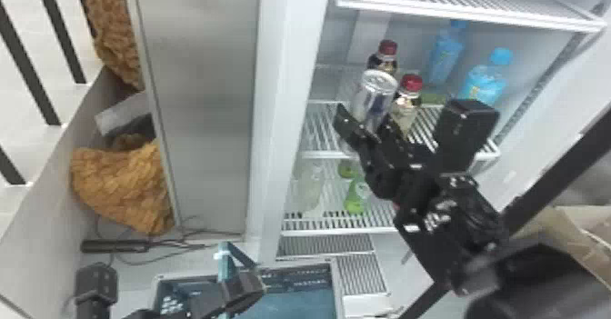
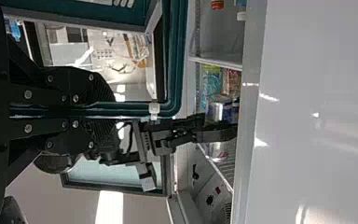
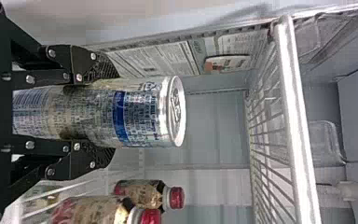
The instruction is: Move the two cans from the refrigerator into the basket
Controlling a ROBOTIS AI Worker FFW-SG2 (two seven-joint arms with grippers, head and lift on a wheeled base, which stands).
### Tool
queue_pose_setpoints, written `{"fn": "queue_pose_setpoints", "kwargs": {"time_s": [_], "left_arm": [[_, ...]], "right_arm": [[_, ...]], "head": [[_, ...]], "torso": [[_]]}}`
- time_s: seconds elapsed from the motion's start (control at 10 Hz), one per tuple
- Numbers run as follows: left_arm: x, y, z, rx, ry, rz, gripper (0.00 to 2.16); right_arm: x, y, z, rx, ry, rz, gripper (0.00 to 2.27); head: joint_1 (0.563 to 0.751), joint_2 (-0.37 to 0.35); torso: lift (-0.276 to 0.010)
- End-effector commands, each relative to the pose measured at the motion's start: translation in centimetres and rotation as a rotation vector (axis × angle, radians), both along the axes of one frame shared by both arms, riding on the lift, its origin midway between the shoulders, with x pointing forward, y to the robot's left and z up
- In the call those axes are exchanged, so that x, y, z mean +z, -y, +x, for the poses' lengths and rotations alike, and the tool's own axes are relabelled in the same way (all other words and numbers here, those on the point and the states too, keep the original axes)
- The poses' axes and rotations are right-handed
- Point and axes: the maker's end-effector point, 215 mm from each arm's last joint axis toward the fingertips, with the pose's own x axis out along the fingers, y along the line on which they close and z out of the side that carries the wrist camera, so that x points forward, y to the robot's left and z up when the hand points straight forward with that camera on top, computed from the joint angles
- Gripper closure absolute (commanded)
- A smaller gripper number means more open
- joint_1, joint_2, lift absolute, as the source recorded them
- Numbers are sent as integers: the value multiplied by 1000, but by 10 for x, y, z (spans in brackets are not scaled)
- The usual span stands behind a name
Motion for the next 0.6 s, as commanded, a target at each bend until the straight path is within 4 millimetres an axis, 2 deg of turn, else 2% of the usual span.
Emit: {"fn": "queue_pose_setpoints", "kwargs": {"time_s": [0.0, 0.1, 0.3, 0.5], "left_arm": [[-1, 0, -1, 1, -3, 1, 1191], [0, 0, 0, 1, 0, -1, 1191], [0, -1, 1, 3, 2, 2, 1191], [0, -2, 4, 16, 5, 3, 1191]], "right_arm": [[2, 2, -27, 3, -23, 7, 1276], [7, -3, -45, 21, -28, 19, 1276], [5, -22, -81, 84, -85, 44, 1276], [-15, -42, -114, 152, -172, 89, 1276]], "head": [[695, -222], [695, -229], [695, -233], [695, -211]], "torso": [[-31], [-31], [-31], [-31]]}}
